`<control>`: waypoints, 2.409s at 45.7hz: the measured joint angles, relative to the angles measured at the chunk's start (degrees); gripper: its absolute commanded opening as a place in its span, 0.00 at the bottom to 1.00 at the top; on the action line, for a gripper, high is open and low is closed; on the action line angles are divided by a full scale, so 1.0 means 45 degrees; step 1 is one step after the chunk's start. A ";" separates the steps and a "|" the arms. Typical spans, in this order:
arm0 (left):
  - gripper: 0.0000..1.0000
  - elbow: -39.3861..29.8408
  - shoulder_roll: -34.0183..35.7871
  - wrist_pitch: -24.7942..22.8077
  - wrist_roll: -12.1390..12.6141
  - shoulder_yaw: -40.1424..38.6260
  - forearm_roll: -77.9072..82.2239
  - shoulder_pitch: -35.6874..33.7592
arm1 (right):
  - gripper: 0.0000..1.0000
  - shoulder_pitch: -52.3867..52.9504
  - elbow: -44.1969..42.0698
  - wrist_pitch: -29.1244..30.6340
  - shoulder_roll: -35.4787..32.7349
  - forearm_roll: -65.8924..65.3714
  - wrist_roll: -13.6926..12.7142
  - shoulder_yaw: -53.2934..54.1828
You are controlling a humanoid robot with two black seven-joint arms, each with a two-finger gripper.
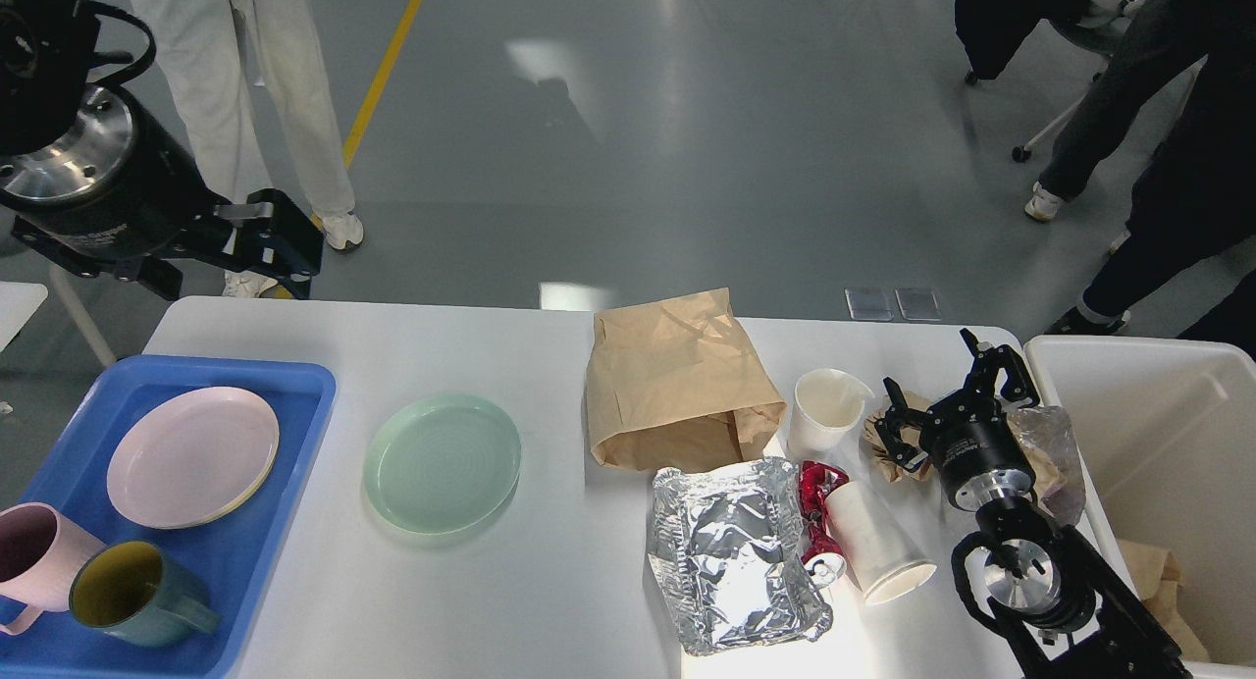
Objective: Tidy desktop
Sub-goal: 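Release the blue mug and move the left gripper to the saucer, then grasp the edge of the pale green saucer with the left gripper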
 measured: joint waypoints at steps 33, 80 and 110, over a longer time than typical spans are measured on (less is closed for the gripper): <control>0.95 0.0490 -0.0431 0.0546 -0.0354 -0.0906 -0.1879 0.3487 | 1.00 0.0005 0.0000 0.0000 -0.0008 0.0001 0.0000 0.0003; 0.93 0.5584 -0.0006 0.8365 -0.0328 -0.4435 -0.7560 1.5521 | 1.00 0.0004 0.0000 0.0001 -0.0006 0.0000 0.0000 0.0005; 0.63 0.7573 0.0239 0.9362 -0.0352 -0.5322 -0.7350 1.7719 | 1.00 0.0004 0.0000 0.0001 -0.0002 0.0000 0.0000 0.0001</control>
